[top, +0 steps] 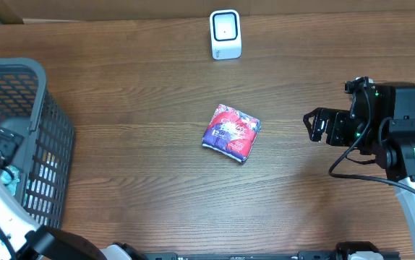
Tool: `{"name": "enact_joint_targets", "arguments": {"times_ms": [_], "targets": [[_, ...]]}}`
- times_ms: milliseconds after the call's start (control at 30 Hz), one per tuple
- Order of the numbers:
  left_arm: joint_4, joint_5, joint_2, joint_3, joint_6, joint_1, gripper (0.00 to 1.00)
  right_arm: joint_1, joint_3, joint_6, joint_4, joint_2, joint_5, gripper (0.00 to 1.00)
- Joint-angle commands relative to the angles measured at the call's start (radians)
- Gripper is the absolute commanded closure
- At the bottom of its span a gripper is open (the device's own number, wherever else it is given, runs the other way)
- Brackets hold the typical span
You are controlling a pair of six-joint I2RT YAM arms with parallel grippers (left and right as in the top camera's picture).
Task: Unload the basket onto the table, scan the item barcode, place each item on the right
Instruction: 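Return the left gripper to the basket and grasp the teal wipe pack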
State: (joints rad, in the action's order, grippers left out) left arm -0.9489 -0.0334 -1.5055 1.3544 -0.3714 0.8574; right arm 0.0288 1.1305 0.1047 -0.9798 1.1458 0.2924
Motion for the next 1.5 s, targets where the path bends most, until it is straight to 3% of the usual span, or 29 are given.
{"name": "enact_joint_targets", "arguments": {"times_ms": [0, 167, 233, 300, 400, 800, 1033, 1133, 1200, 1233, 1467], "targets": [[0.112, -0.068, 0.006, -0.143, 0.024, 0.009, 0.04, 0.006, 0.021, -0.002, 0.008, 0.0, 0.009, 0.0], [0.365, -0.041, -0.039, -0.272, 0.262, 0.009, 0.0, 0.006, 0.021, -0.002, 0.008, 0.0, 0.008, 0.0], [0.38, -0.045, -0.07, -0.274, 0.294, 0.009, 0.0, 0.006, 0.021, -0.003, 0.006, 0.0, 0.003, 0.0], [0.385, -0.045, -0.101, -0.274, 0.298, 0.009, 0.0, 0.006, 0.021, -0.004, 0.004, 0.0, -0.003, 0.0], [0.396, -0.044, -0.16, -0.274, 0.297, 0.022, 0.08, 0.006, 0.021, -0.005, 0.0, 0.0, -0.003, 0.0], [0.396, -0.097, -0.246, -0.274, 0.289, 0.143, 0.09, 0.007, 0.021, -0.005, -0.019, 0.0, -0.003, 0.0], [0.435, -0.018, -0.333, -0.275, 0.289, 0.141, 0.34, 0.006, 0.021, -0.005, -0.018, 0.0, -0.003, 0.0], [0.431, -0.017, -0.351, -0.275, 0.287, 0.133, 0.73, 0.006, 0.021, -0.005, -0.021, 0.0, -0.003, 0.0], [0.42, -0.017, -0.344, -0.27, 0.259, 0.129, 0.92, 0.006, 0.021, -0.005, -0.022, 0.0, -0.003, 0.0], [0.408, -0.016, -0.341, -0.264, 0.243, 0.129, 0.96, 0.006, 0.021, -0.005, -0.022, 0.0, -0.002, 0.0], [0.238, 0.146, -0.274, -0.08, 0.221, 0.127, 0.96, 0.006, 0.021, -0.005, -0.022, 0.0, -0.002, 0.0]]}}
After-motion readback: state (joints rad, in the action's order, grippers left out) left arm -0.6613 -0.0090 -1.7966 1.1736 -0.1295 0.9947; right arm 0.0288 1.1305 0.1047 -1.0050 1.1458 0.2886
